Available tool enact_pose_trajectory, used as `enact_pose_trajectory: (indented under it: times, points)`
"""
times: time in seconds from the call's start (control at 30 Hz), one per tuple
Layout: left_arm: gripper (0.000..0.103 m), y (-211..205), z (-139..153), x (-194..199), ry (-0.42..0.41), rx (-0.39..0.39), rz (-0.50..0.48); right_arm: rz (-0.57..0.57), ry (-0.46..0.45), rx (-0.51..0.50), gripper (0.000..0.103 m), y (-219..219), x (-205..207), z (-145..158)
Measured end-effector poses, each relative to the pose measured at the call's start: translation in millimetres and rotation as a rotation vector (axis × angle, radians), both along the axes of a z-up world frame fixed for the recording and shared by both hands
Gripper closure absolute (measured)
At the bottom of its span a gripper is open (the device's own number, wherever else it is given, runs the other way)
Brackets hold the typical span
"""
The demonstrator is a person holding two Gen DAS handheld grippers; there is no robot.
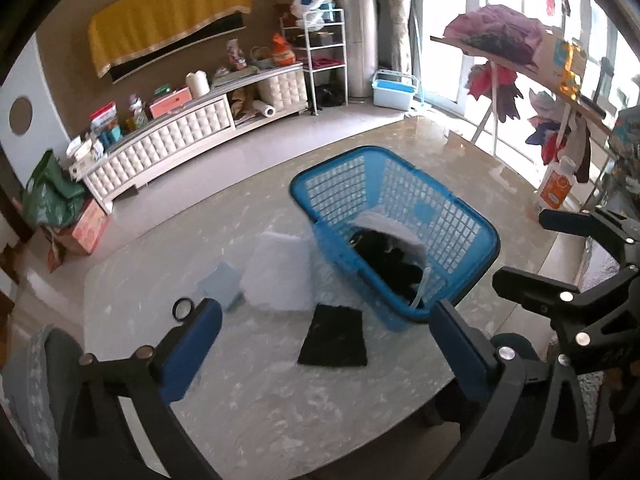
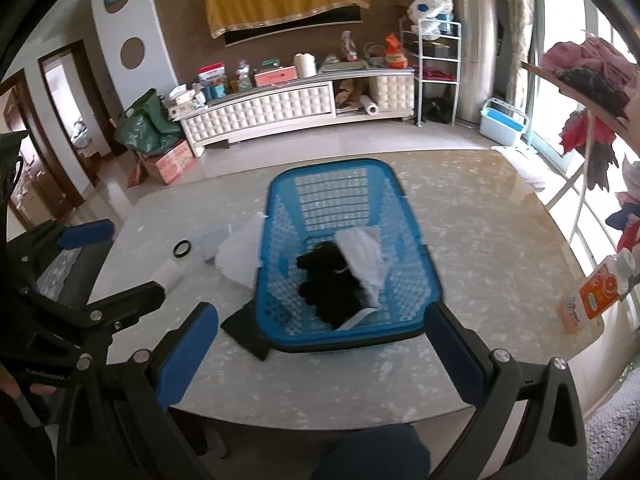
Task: Organize soft objects
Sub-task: 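Reach the right tool to the black square cloth and grasp it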
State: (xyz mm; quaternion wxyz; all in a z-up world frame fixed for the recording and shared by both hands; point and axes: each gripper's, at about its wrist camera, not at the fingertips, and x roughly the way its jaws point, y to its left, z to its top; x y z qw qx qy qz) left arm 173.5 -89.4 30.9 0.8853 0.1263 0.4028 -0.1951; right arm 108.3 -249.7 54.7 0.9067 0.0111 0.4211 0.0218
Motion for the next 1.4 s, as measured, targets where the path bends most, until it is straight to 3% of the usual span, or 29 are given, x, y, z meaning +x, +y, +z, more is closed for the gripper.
enact_pose_trajectory:
  times: [0.1, 0.47, 0.9, 1.17, 1.4]
  points:
    - [0.0, 21, -2, -3, 0.017, -0.028, 0.026, 0.028, 0.011, -0.005, 0.0, 14, 3, -6]
    - [0.0, 90, -26, -17, 0.036, -0.003, 0.119, 0.167, 0.101, -0.019, 0.0, 76, 26, -41]
    - [0.0, 159, -82, -8, 0.153, -0.052, 0.241, 0.279, 0.242, -0.054, 0.0, 135, 50, -105]
    - [0.0, 172, -130, 12, 0.243, 0.0, 0.272, 0.296, 0.338, -0.078, 0.0, 153, 70, -152]
    - [0.0, 175, -166, 37, 0.312, -0.017, 0.275, 0.32, 0.403, -0.084, 0.0, 151, 92, -183]
